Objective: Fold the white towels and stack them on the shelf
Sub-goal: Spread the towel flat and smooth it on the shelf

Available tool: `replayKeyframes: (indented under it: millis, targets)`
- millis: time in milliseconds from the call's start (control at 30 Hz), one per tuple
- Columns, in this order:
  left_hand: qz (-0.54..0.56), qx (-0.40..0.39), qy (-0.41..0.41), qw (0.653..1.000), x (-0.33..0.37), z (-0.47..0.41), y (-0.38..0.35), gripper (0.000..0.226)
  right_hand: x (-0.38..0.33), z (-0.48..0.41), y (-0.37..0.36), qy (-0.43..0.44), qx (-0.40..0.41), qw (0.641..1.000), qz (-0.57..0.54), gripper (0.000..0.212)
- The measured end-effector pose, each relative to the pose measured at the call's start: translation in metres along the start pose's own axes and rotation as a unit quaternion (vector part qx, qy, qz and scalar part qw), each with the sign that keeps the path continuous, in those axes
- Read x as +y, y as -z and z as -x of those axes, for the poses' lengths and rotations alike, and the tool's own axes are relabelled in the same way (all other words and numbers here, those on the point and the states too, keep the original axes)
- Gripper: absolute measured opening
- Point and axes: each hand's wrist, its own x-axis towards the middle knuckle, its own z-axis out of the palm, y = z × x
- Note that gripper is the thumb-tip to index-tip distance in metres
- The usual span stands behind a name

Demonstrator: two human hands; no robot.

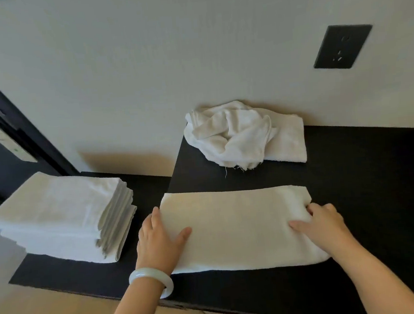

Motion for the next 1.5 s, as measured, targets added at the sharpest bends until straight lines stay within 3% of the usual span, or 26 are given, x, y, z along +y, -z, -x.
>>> replayKeyframes:
  millis: [67, 133, 200, 300, 400, 467, 567, 800, 1067, 1267, 1400, 1500]
  targets:
    - [0.063, -0.046, 0.057, 0.995, -0.023, -0.011, 0.018, 0.071, -0.029, 0.014, -0.016, 0.0, -0.008, 1.0, -0.03, 0.069]
    - [0.11, -0.082, 0.063, 0.989, -0.041, -0.018, 0.034, 0.039, -0.052, 0.024, -0.025, -0.011, -0.02, 0.996, -0.081, 0.07]
    - [0.151, -0.088, 0.059, 0.983, -0.055, -0.022, 0.046, 0.026, -0.071, 0.036, -0.029, -0.036, -0.036, 0.989, -0.139, 0.074]
    - [0.235, -0.111, 0.097, 0.961, -0.071, -0.027, 0.063, 0.025, -0.089, 0.055, -0.033, -0.075, -0.026, 0.972, -0.22, 0.08]
    - [0.333, -0.153, 0.166, 0.916, -0.088, -0.039, 0.086, 0.016, -0.105, 0.065, -0.034, -0.081, -0.038, 0.949, -0.301, 0.076]
    - [0.377, -0.16, 0.181, 0.894, -0.102, -0.045, 0.105, 0.014, -0.126, 0.068, -0.034, -0.053, -0.054, 0.938, -0.339, 0.073]
    - [0.405, -0.105, 0.167, 0.893, -0.129, -0.055, 0.137, 0.019, -0.178, 0.071, -0.047, 0.03, -0.083, 0.926, -0.367, 0.074]
    - [0.359, -0.011, 0.178, 0.916, -0.209, -0.122, 0.216, 0.03, -0.323, 0.079, -0.123, 0.136, -0.187, 0.893, -0.387, 0.045]
    - [0.169, -0.017, 0.123, 0.978, -0.303, -0.238, 0.285, 0.049, -0.436, 0.084, -0.231, 0.113, -0.179, 0.903, -0.374, 0.042]
    - [0.108, 0.003, 0.07, 0.992, -0.36, -0.327, 0.331, 0.045, -0.485, 0.089, -0.284, 0.119, -0.075, 0.895, -0.423, 0.041]
    - [0.067, -0.069, 0.086, 0.992, -0.396, -0.364, 0.305, 0.028, -0.482, 0.077, -0.328, 0.046, -0.115, 0.923, -0.364, 0.032]
    - [0.108, -0.127, 0.16, 0.973, -0.426, -0.362, 0.272, 0.022, -0.474, 0.069, -0.355, 0.011, -0.116, 0.945, -0.307, 0.033]
